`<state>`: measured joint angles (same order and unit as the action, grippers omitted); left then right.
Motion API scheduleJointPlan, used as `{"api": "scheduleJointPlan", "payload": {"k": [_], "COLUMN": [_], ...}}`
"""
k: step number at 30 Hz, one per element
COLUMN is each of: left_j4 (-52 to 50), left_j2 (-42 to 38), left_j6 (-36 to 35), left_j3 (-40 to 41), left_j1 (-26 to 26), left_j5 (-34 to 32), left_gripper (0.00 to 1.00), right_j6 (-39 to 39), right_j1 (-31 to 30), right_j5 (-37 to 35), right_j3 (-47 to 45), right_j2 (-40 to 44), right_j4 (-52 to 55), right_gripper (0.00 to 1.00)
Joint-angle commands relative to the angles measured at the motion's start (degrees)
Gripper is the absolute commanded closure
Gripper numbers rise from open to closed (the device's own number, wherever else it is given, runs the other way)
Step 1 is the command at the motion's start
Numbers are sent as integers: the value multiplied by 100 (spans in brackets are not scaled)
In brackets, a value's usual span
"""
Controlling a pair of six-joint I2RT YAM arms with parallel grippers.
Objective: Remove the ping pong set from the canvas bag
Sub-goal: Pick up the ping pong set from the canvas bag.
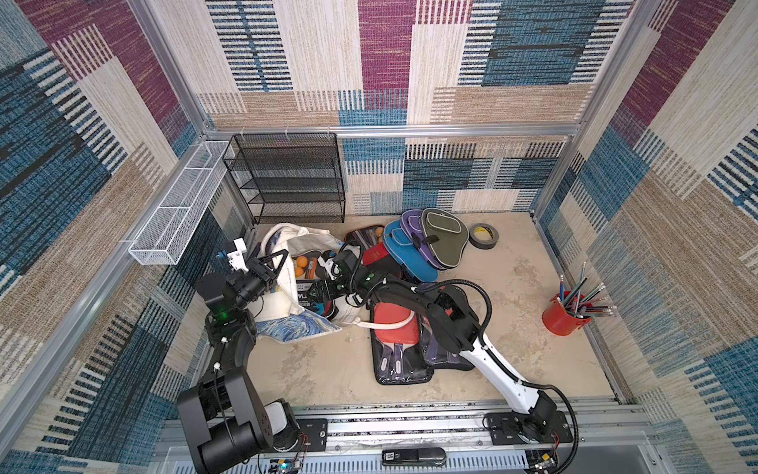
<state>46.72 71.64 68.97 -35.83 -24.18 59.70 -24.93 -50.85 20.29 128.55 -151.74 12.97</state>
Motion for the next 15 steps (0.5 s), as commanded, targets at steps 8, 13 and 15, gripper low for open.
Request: {"api": "scheduleJointPlan", "payload": {"k": [8, 13, 15], "left_j4": [-231, -245, -264], "left_j2": [-115, -109, -127], "left_j6": [-385, -393, -409], "left_j3": [-51, -48, -47], "left_j1": [99, 103, 103], "left_j5": [-55, -74, -73], "left_gripper": [100, 100, 100], "right_j6": [-145, -141, -123], "right_j1": [-83, -82, -78], "right_j5": [199, 164, 146], "right_j3": [241, 96, 18], "right_j2": [-190, -59, 26], "right_j4": [223, 163, 156], "right_gripper": [30, 93, 100]}}
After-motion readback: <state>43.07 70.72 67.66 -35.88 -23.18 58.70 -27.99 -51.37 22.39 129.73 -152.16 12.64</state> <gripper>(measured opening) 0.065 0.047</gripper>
